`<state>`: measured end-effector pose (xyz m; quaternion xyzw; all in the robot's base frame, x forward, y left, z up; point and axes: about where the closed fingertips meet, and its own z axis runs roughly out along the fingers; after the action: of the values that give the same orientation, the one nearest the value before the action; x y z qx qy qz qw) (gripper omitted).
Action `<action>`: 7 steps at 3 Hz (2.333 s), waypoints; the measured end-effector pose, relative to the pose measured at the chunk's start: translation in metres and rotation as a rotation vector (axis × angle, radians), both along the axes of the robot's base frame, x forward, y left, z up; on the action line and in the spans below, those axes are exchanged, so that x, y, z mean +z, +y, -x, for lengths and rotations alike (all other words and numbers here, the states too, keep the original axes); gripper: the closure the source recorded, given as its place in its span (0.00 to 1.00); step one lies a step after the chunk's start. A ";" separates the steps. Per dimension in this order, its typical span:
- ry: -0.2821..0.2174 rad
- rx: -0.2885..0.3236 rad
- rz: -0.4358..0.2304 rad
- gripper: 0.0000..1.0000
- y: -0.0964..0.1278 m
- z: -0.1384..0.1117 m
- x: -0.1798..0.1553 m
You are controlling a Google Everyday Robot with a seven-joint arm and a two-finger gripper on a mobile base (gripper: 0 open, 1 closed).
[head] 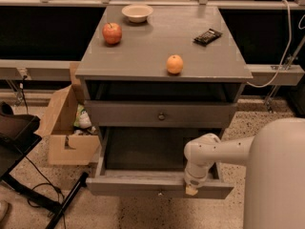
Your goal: Open middle drawer
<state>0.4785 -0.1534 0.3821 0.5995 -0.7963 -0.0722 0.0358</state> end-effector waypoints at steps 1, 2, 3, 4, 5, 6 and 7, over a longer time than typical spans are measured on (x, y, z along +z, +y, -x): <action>0.000 0.000 0.000 0.35 0.000 0.000 0.000; 0.000 0.000 0.000 0.12 0.000 -0.001 0.000; 0.000 0.000 0.000 0.00 0.000 -0.001 0.001; 0.000 0.000 0.000 0.00 0.000 -0.001 0.003; -0.025 -0.020 -0.005 0.00 -0.013 -0.010 0.023; -0.083 -0.020 -0.047 0.00 -0.056 -0.005 0.092; -0.090 0.040 0.000 0.00 -0.090 0.026 0.169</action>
Offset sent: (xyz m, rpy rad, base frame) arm 0.0000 0.0000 0.0000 0.0000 0.0001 0.0000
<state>0.4526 -0.2433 0.5506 0.6180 -0.7850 -0.0443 0.0012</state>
